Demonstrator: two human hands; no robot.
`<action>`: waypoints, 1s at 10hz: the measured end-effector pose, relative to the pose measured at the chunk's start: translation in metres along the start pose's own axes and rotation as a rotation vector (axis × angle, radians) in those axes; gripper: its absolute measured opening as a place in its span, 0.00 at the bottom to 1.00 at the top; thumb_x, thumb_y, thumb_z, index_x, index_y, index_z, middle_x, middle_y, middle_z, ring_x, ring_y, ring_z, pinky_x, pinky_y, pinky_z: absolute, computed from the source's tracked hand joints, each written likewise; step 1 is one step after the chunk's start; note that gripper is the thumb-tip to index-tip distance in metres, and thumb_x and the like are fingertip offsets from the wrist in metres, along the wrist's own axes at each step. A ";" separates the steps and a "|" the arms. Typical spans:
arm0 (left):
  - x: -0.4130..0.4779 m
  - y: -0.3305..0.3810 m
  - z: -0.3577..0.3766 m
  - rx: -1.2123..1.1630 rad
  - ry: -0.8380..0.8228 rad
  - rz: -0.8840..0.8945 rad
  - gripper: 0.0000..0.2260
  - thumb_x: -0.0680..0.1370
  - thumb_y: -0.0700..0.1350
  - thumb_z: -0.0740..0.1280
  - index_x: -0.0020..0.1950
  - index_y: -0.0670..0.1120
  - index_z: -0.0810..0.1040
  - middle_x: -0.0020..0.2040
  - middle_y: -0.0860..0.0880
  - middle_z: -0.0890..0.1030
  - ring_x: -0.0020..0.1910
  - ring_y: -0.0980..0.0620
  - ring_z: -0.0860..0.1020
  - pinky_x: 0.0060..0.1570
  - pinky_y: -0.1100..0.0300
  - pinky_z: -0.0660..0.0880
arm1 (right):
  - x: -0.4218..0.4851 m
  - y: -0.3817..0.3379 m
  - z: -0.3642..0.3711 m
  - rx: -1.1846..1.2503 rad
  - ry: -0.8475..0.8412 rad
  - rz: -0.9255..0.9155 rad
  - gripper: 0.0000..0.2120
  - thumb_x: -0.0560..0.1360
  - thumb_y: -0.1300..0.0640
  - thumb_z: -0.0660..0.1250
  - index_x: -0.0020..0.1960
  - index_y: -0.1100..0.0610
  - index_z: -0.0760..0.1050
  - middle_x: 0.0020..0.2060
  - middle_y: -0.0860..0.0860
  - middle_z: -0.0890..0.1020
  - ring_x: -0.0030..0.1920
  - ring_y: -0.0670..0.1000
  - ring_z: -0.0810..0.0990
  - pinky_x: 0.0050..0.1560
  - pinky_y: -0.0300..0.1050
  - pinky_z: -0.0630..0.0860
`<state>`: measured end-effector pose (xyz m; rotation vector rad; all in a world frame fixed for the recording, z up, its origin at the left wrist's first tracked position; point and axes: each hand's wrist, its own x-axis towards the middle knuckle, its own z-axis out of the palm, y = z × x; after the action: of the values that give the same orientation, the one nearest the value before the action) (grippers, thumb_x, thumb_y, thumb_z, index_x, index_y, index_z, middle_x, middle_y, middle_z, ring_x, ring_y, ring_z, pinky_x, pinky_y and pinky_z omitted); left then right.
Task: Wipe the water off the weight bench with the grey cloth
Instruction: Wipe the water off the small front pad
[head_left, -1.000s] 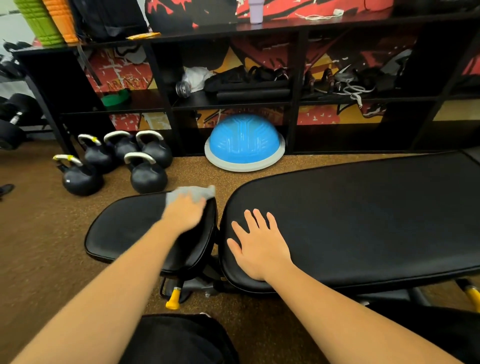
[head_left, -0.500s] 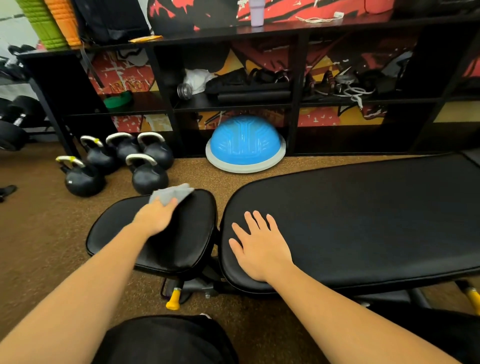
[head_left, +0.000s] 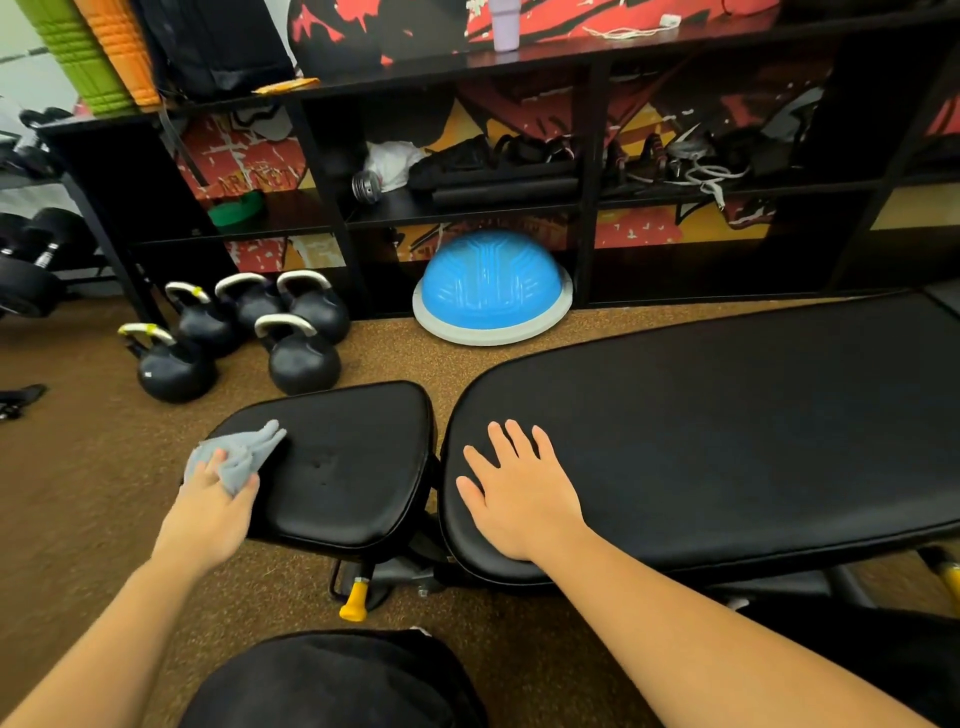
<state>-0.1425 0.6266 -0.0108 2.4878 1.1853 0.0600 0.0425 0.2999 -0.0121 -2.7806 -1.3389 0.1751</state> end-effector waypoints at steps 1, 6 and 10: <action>-0.027 -0.008 0.010 0.017 -0.008 0.042 0.24 0.85 0.54 0.54 0.82 0.54 0.58 0.83 0.46 0.51 0.82 0.47 0.46 0.78 0.47 0.51 | -0.001 0.000 0.000 -0.006 0.000 0.002 0.30 0.84 0.39 0.38 0.83 0.49 0.50 0.83 0.58 0.48 0.82 0.60 0.43 0.80 0.64 0.42; 0.048 0.025 0.015 0.021 -0.020 -0.067 0.29 0.82 0.61 0.52 0.81 0.49 0.60 0.80 0.43 0.60 0.79 0.40 0.56 0.77 0.44 0.53 | 0.000 -0.003 -0.004 -0.008 -0.014 0.009 0.32 0.84 0.37 0.36 0.83 0.49 0.51 0.83 0.58 0.49 0.82 0.61 0.43 0.79 0.65 0.41; -0.042 0.029 0.020 -0.027 0.052 0.164 0.22 0.85 0.52 0.56 0.80 0.50 0.64 0.81 0.48 0.59 0.81 0.47 0.54 0.77 0.50 0.52 | 0.000 -0.002 -0.002 -0.002 -0.006 0.005 0.32 0.84 0.37 0.37 0.83 0.49 0.51 0.83 0.58 0.49 0.82 0.61 0.43 0.80 0.65 0.41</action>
<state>-0.1440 0.5713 -0.0141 2.5689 0.9907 0.1849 0.0410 0.3013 -0.0100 -2.7876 -1.3339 0.1833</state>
